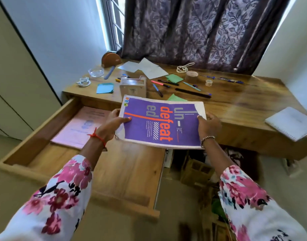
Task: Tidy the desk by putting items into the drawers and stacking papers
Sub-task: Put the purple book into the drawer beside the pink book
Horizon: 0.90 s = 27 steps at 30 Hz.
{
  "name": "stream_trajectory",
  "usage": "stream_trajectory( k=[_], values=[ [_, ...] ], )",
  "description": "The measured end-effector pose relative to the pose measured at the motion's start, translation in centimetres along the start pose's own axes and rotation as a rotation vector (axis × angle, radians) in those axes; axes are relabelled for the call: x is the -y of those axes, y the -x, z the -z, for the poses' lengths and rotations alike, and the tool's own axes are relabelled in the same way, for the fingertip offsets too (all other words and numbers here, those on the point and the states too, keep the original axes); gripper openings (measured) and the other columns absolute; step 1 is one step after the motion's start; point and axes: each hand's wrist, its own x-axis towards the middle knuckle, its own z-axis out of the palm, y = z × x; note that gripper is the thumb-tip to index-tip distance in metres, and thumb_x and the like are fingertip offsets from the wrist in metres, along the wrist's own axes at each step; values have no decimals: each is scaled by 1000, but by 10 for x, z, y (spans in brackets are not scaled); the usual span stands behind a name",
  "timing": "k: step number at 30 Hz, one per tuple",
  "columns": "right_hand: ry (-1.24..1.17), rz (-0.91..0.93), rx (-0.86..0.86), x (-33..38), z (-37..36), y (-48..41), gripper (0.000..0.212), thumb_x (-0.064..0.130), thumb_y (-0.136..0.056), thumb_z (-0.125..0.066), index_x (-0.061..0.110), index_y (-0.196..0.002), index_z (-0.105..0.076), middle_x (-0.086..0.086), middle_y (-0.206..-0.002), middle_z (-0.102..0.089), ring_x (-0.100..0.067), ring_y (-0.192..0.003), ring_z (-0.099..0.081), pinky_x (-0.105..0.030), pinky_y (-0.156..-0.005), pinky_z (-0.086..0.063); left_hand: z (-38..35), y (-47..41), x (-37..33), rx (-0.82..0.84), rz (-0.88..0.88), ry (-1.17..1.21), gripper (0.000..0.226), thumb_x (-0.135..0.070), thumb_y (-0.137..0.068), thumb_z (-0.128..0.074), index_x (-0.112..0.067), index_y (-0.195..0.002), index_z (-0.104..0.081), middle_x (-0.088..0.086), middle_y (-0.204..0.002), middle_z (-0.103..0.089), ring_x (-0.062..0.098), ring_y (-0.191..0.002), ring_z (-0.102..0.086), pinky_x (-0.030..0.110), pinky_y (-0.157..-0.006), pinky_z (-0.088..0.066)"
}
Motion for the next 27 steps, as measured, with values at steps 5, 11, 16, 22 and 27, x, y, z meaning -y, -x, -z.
stream_trajectory(
  k=[5, 11, 16, 22, 27],
  values=[
    [-34, 47, 13, 5, -15, 66, 36, 7, -80, -60, 4, -116, -63, -14, -117, -65, -29, -104, -61, -28, -80, -46, 63, 24, 19, 17, -2, -72, 36, -2, -83, -63, -2, -118, -52, 15, -115, -61, 17, -82, -65, 31, -73, -55],
    [9, 81, 62, 5, -42, 109, 33, 5, -85, -56, 1, -118, -60, -16, -122, -61, -29, -110, -59, -27, -86, -45, 105, 33, 39, 5, 7, -159, 22, 6, -83, -59, -4, -103, -57, 13, -103, -61, 11, -73, -60, 14, -53, -51],
    [59, 74, 65, -4, -76, 125, 31, 6, -88, -55, 0, -118, -60, -18, -121, -62, -31, -109, -59, -30, -86, -47, 128, 17, 60, -42, 1, -229, 26, 9, -81, -60, -1, -104, -57, 12, -104, -61, 22, -86, -59, 24, -63, -49],
    [149, 32, 55, -16, -125, 124, 32, 9, -91, -52, 2, -122, -57, -19, -123, -59, -33, -112, -56, -37, -88, -48, 146, -23, 78, 13, 14, -286, 32, 9, -77, -64, -6, -103, -52, 14, -106, -61, 25, -95, -60, 30, -74, -50],
    [267, 44, 39, -22, -157, 115, 34, 7, -94, -47, 2, -127, -52, -21, -127, -53, -33, -117, -51, -37, -90, -46, 150, -64, 90, 142, 8, -377, 59, -7, -54, -72, -5, -109, -51, 18, -108, -64, 30, -97, -63, 44, -86, -52]
  ],
)
